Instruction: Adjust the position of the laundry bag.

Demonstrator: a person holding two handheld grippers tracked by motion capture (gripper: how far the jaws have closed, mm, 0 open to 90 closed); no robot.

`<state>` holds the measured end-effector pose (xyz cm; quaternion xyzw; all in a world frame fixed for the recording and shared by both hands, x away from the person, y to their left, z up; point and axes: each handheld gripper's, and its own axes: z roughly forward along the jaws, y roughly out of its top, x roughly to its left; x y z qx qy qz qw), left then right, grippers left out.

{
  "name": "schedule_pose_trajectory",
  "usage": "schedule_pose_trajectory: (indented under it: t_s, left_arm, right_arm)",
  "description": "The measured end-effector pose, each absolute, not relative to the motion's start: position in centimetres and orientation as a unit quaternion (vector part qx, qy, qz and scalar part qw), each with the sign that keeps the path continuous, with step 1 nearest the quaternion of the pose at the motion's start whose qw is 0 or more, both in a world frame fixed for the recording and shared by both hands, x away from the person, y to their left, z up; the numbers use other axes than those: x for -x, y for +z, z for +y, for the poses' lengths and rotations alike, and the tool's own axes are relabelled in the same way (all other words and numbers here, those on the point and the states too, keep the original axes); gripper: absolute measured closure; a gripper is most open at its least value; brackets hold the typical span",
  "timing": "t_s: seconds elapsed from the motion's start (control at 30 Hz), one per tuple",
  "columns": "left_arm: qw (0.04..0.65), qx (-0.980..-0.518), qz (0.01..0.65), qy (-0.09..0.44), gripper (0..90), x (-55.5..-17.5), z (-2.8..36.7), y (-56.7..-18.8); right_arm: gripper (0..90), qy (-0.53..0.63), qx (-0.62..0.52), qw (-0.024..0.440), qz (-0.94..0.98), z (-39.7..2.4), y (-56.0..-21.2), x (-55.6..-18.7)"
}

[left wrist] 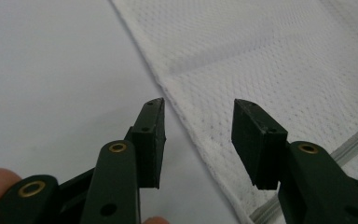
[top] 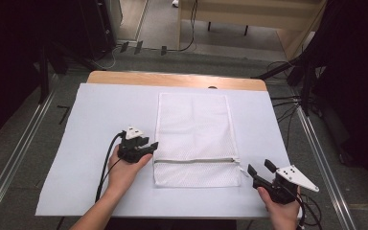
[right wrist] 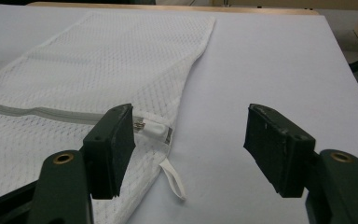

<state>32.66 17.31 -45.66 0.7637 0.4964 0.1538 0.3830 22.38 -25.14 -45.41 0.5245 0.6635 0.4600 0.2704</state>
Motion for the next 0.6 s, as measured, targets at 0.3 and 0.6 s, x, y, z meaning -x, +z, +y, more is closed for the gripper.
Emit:
schedule_pose_trajectory:
  t_s: [0.3,0.6]
  left_arm:
    - [0.345,-0.786,0.48,0.18,61.5,-32.4,15.0,-46.9]
    - [0.348,-0.8,0.453,0.181,90.0,-32.1,14.4,-47.1]
  right_arm:
    - [34.6,0.457,-0.526,0.27,0.665,-25.1,-45.5,-22.3]
    - [34.8,0.452,-0.523,0.268,0.671,-24.6,-45.7,-22.5]
